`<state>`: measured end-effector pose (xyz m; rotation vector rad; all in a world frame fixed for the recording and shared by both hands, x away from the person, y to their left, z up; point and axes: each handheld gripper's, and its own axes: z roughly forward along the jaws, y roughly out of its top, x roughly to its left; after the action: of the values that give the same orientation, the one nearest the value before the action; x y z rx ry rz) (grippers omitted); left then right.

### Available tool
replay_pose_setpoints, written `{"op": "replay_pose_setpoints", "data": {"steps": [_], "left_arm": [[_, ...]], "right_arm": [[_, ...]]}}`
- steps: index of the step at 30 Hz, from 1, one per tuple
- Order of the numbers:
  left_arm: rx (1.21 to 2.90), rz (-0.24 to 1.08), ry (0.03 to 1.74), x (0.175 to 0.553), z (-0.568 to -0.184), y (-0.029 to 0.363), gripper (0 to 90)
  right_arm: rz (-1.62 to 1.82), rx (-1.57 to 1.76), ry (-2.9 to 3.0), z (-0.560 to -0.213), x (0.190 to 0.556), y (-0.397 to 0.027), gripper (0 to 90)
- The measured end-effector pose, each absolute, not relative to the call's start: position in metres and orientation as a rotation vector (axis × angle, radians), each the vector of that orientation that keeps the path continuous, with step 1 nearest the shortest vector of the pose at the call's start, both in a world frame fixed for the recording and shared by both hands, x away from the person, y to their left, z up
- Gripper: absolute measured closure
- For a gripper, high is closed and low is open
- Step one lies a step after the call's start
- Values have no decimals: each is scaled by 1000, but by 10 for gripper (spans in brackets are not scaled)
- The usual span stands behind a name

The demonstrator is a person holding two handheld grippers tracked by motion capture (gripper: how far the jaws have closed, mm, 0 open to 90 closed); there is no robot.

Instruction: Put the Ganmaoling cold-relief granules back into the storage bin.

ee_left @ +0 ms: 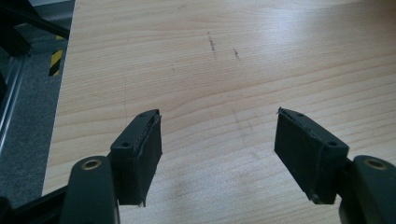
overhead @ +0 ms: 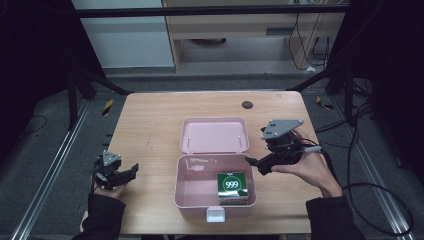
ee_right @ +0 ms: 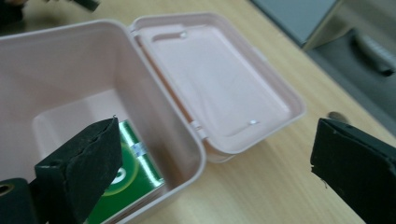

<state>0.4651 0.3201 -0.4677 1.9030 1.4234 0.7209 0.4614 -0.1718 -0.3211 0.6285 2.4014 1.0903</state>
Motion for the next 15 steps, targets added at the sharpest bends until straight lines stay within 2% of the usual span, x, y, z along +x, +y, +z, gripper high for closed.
{"op": "replay_pose_setpoints", "data": {"steps": [9, 15], "left_arm": [[1902, 723, 1424, 465, -468, 320, 308], [1903, 725, 1424, 465, -468, 320, 306]], "right_arm": [[1215, 839, 2141, -340, 458, -201, 38], [1278, 1003, 1942, -366, 455, -225, 40]]}}
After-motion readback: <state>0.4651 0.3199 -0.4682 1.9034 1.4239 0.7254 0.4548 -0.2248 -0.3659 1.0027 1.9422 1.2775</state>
